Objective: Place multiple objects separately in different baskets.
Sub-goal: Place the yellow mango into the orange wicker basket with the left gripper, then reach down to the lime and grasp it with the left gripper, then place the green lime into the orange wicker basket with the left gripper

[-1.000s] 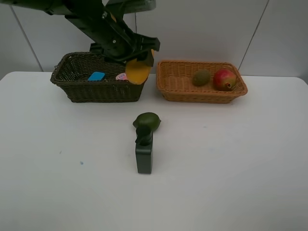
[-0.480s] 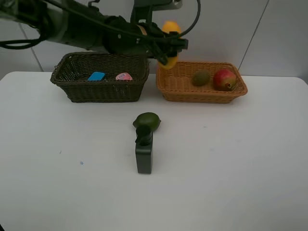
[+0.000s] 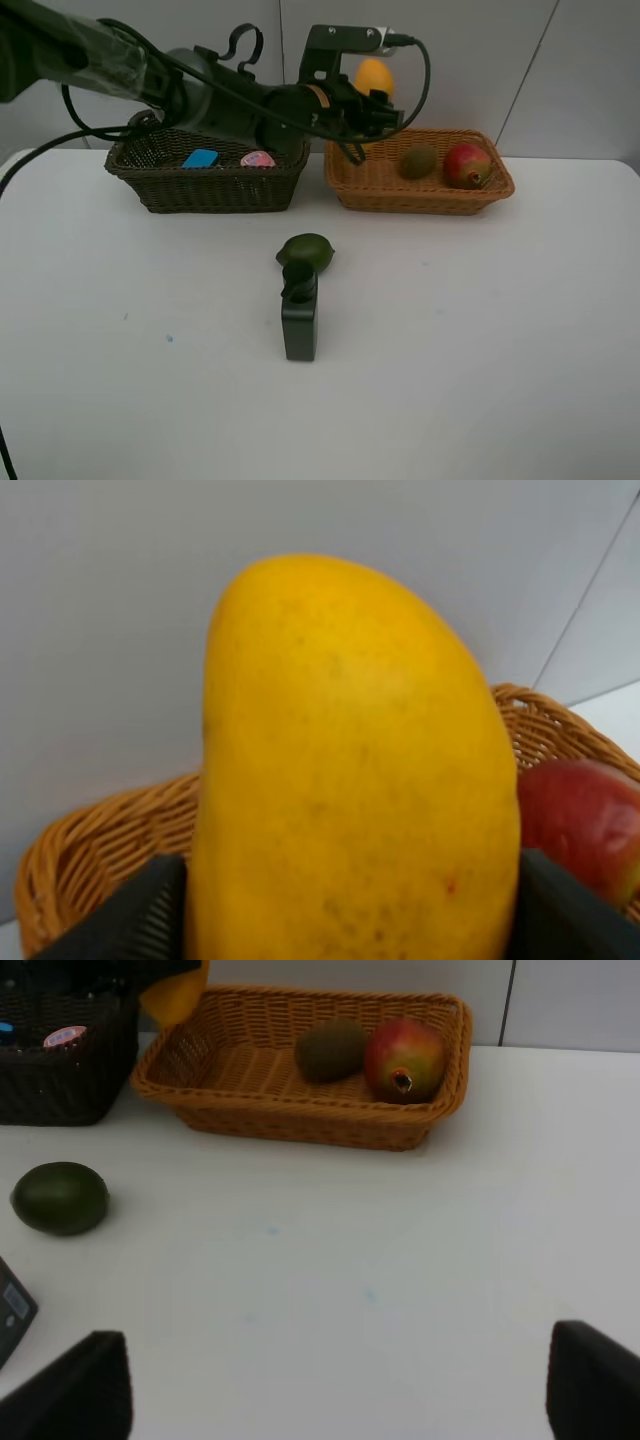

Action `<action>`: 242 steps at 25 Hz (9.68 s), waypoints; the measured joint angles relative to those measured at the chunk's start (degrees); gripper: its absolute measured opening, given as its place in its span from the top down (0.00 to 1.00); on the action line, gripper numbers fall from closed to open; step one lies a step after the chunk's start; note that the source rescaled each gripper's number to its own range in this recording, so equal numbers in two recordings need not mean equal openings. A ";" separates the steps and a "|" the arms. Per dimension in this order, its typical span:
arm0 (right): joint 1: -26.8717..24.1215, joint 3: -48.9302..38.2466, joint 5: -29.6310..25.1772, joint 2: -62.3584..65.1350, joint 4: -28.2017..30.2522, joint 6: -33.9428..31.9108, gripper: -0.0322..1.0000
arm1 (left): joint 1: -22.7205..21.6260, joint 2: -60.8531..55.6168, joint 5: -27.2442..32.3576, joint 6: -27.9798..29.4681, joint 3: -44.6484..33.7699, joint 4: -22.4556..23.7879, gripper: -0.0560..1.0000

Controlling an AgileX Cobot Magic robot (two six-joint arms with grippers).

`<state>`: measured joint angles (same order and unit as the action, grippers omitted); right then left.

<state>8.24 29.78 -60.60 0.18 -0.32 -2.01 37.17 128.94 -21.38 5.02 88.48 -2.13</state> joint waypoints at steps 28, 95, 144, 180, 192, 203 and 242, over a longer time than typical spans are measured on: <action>0.00 0.00 0.00 0.00 0.00 -0.05 0.00 | 0.00 5.34 -2.96 -3.93 4.51 3.78 0.25; 0.00 0.00 0.00 0.00 0.32 -0.05 0.00 | 0.00 -13.99 63.91 -4.23 4.68 0.52 0.00; 0.00 0.00 0.00 0.00 0.32 -0.05 0.00 | 0.00 2.55 63.05 -14.52 4.95 -2.58 0.00; 0.00 0.00 0.00 0.00 0.32 -0.05 0.00 | 2.77 3.06 61.20 -14.17 5.00 0.74 0.39; 0.00 0.00 0.00 0.00 0.00 -0.05 0.00 | 2.77 3.06 61.20 -13.23 5.00 1.01 0.39; 0.00 0.00 0.00 0.00 0.32 -0.05 0.00 | 2.77 0.97 64.97 -12.43 7.04 1.07 0.39; 0.00 0.00 0.00 0.00 0.32 -0.05 0.00 | 4.77 8.86 30.05 -12.41 24.02 1.00 0.39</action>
<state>8.24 29.78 -60.60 0.18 0.00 -2.06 41.95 137.80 8.67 -7.38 112.49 -1.13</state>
